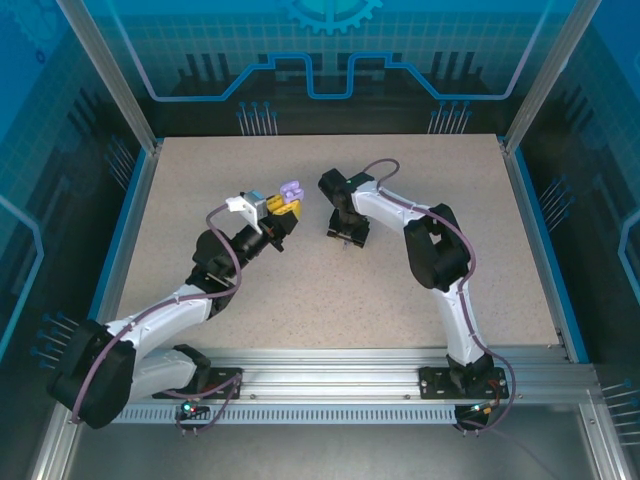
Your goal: Insert wireless bluetooth earbuds into charging case
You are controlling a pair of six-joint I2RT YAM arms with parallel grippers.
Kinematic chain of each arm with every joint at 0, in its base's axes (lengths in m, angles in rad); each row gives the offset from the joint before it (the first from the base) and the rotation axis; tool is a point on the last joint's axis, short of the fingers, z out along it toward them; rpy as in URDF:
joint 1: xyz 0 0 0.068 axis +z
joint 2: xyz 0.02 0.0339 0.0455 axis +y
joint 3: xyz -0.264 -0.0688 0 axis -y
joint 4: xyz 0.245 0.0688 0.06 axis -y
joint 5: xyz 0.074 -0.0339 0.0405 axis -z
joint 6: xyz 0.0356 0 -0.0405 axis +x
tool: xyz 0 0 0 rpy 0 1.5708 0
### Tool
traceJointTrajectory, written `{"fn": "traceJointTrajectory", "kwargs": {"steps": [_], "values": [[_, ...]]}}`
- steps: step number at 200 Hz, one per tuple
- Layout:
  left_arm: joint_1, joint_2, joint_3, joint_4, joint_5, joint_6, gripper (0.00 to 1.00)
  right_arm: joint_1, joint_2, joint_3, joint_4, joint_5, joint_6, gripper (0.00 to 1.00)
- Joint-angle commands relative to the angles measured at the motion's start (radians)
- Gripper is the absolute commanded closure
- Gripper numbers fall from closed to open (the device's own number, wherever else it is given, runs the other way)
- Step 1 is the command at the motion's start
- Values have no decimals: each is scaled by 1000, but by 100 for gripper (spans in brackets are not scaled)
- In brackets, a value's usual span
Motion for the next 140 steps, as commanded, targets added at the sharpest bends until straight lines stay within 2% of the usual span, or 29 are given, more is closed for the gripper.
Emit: {"fn": "traceJointTrajectory", "kwargs": {"steps": [1, 65, 114, 140], "values": [[7, 7, 26, 28, 19, -8, 100, 8, 34, 30, -31, 10, 20, 48], [7, 9, 28, 22, 12, -6, 100, -1, 44, 26, -22, 11, -12, 54], [8, 8, 24, 20, 6, -3, 100, -10, 40, 9, -1, -6, -116, 62], [7, 5, 23, 17, 7, -4, 100, -13, 38, 14, -1, -10, -195, 63]]}}
